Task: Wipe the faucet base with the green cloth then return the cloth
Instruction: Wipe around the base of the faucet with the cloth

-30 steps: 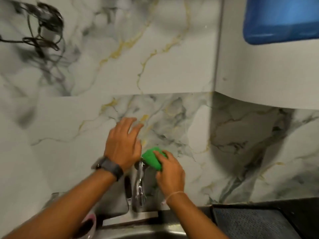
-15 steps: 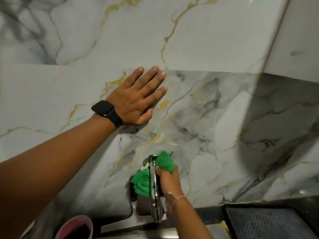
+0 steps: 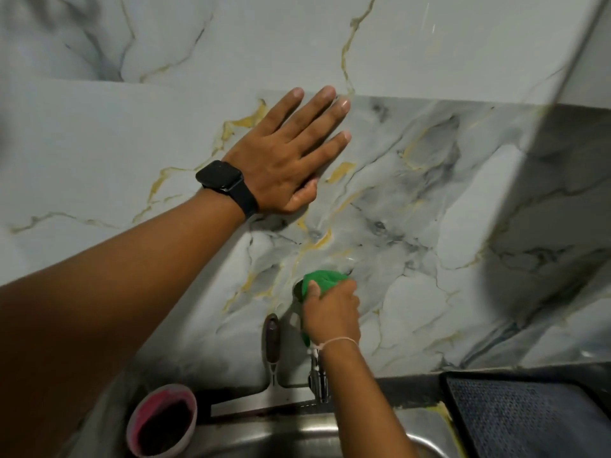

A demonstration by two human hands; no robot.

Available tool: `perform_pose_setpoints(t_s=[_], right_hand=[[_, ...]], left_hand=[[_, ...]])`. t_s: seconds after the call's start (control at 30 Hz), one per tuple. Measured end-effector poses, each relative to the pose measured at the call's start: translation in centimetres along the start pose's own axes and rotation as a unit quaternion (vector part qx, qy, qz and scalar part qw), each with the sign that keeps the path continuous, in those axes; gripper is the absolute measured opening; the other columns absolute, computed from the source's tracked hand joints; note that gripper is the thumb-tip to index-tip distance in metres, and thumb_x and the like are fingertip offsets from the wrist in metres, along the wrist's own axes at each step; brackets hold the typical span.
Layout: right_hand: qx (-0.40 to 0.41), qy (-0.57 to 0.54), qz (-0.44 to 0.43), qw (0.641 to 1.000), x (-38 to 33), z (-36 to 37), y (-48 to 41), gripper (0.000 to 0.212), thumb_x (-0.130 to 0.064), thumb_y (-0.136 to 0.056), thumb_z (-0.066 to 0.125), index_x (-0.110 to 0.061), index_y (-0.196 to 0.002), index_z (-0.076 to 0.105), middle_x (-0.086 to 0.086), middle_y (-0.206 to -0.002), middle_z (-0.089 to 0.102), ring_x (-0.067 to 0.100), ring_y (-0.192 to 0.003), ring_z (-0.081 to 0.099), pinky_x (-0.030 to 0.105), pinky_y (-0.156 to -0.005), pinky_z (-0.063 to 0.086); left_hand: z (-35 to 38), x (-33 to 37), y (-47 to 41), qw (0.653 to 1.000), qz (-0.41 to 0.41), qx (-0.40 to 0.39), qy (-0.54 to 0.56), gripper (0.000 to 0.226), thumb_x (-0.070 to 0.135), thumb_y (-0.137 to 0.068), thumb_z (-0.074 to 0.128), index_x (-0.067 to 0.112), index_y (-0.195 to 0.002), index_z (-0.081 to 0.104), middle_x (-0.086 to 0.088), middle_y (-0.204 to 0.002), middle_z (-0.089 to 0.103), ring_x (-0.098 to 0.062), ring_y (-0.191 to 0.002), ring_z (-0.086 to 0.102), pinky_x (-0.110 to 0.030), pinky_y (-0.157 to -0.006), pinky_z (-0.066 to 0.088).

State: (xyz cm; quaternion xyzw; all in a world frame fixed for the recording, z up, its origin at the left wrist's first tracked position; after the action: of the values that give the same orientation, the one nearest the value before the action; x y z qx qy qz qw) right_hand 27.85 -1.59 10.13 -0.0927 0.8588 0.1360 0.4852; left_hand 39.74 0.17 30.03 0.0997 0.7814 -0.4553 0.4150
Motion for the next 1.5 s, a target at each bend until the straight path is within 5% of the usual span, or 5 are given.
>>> perform_pose_setpoints(t_s=[0.33, 0.57, 0.8, 1.03, 1.5], right_hand=[[0.076, 0.611, -0.241, 0.75, -3.4, 5.6, 3.8, 0.027, -0.009, -0.098, 0.038, -0.003, -0.124, 0.037, 0.034, -0.131, 0.041, 0.052, -0.121, 0.044, 0.063, -0.08, 0.053], [-0.09, -0.081, -0.013, 0.993, 1.8, -0.9, 0.4, 0.057, -0.028, -0.082, 0.07, -0.01, -0.126, 0.039, 0.017, -0.121, 0.061, 0.037, -0.102, 0.066, 0.053, -0.091, 0.057], [-0.355, -0.516, 0.253, 0.738, 3.8, 2.7, 0.5, 0.056, -0.04, -0.083, 0.069, -0.004, -0.126, 0.066, 0.021, -0.11, 0.074, 0.037, -0.103, 0.069, 0.05, -0.097, 0.051], [0.027, 0.023, -0.021, 0.999, -0.2, 0.5, 0.4, 0.055, -0.024, -0.085, 0.067, -0.012, -0.13, 0.036, 0.017, -0.129, 0.049, 0.037, -0.113, 0.055, 0.048, -0.092, 0.052], [0.027, 0.137, -0.265, 0.954, 3.3, -1.5, 9.1, 0.028, -0.016, -0.093, 0.055, -0.035, -0.099, 0.036, 0.002, -0.135, 0.043, 0.022, -0.111, 0.056, 0.025, -0.082, 0.057]], left_hand=[[-0.9, -0.6, 1.0, 1.0, -0.005, -0.013, 0.009, 0.066, 0.036, -0.093, 0.034, 0.008, -0.153, 0.029, -0.022, -0.161, 0.026, -0.041, -0.15, 0.021, -0.058, -0.122, 0.02], [-1.3, 0.3, -0.5, 1.0, 0.005, 0.014, 0.01, 0.067, 0.035, -0.091, 0.037, 0.008, -0.152, 0.031, -0.022, -0.161, 0.027, -0.041, -0.15, 0.022, -0.059, -0.121, 0.023], [-0.8, -1.0, 0.1, 0.999, -0.001, 0.043, -0.013, 0.068, 0.037, -0.093, 0.034, 0.007, -0.153, 0.028, -0.023, -0.16, 0.027, -0.042, -0.149, 0.022, -0.058, -0.122, 0.017], [-0.3, -0.5, -0.1, 0.999, 0.017, 0.035, -0.031, 0.069, 0.039, -0.094, 0.034, 0.008, -0.155, 0.024, -0.025, -0.159, 0.028, -0.044, -0.148, 0.026, -0.058, -0.12, 0.02], [-0.4, -0.1, 0.0, 1.0, 0.0, 0.002, -0.019, 0.07, 0.039, -0.093, 0.033, 0.009, -0.155, 0.024, -0.023, -0.162, 0.023, -0.041, -0.151, 0.019, -0.058, -0.122, 0.016]])
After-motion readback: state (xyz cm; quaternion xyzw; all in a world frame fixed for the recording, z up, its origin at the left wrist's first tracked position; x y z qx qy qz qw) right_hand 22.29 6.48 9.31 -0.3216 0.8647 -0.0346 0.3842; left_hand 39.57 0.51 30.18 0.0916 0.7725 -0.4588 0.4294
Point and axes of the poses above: each hand's wrist, its own y-axis away from the middle knuckle, its own z-axis out of the palm, x = y × z, the point moved 5 cm from there along -y, towards the middle knuckle
